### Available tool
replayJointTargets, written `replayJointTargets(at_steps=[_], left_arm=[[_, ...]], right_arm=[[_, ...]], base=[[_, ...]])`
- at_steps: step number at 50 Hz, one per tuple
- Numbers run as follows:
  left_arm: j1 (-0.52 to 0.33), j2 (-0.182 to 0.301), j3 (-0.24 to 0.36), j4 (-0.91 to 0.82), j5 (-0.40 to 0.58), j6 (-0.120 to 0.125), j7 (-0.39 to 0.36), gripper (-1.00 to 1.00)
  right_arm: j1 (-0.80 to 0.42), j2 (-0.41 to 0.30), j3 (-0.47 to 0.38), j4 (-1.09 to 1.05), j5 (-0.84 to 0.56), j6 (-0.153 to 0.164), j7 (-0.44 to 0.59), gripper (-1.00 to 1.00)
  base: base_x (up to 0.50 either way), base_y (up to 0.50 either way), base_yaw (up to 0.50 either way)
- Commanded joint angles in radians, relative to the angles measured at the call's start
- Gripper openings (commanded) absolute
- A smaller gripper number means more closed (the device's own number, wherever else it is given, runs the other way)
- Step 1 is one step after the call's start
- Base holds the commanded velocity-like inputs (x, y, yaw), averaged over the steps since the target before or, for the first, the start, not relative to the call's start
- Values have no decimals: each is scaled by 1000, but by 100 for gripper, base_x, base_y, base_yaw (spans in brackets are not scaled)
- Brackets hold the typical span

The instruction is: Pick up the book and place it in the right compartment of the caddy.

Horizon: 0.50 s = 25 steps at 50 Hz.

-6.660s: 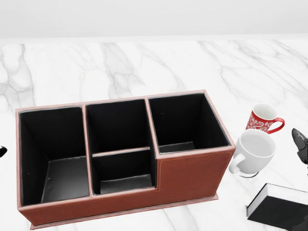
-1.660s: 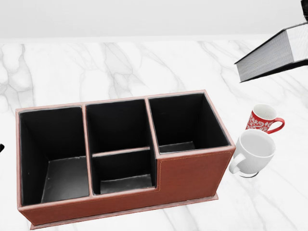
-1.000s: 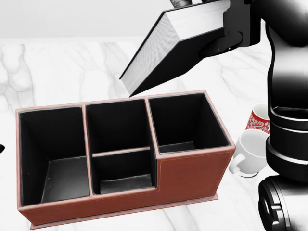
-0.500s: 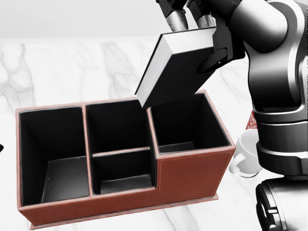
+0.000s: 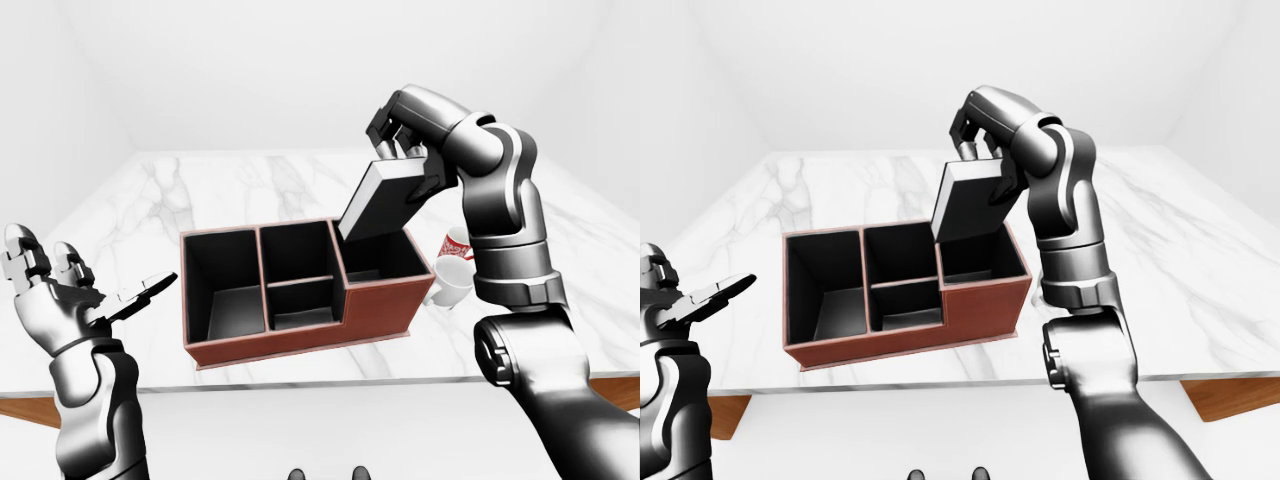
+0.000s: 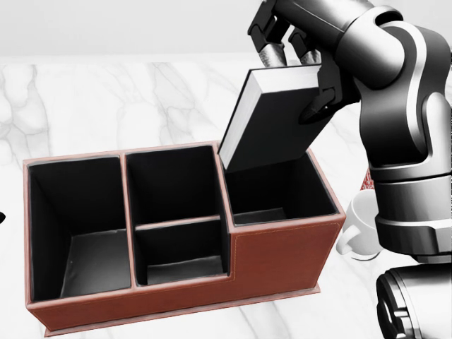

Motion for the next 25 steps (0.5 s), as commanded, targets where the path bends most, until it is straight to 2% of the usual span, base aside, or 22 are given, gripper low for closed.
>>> replayJointTargets(at_steps=[1,6,25], left_arm=[[1,-1,0,-4,1,0,0,100],[2,-1,0,-6,1,0,0,100],[-2,0,0,-1,2,0,2,100]], right_arm=[[6,0,-15,49,-6,0,0,-100],[28,4,-11,9,-11,0,0,-100],[39,0,-16,68,1,0,0,-100]], base=[[0,0,0],[0,0,0],[0,0,0]])
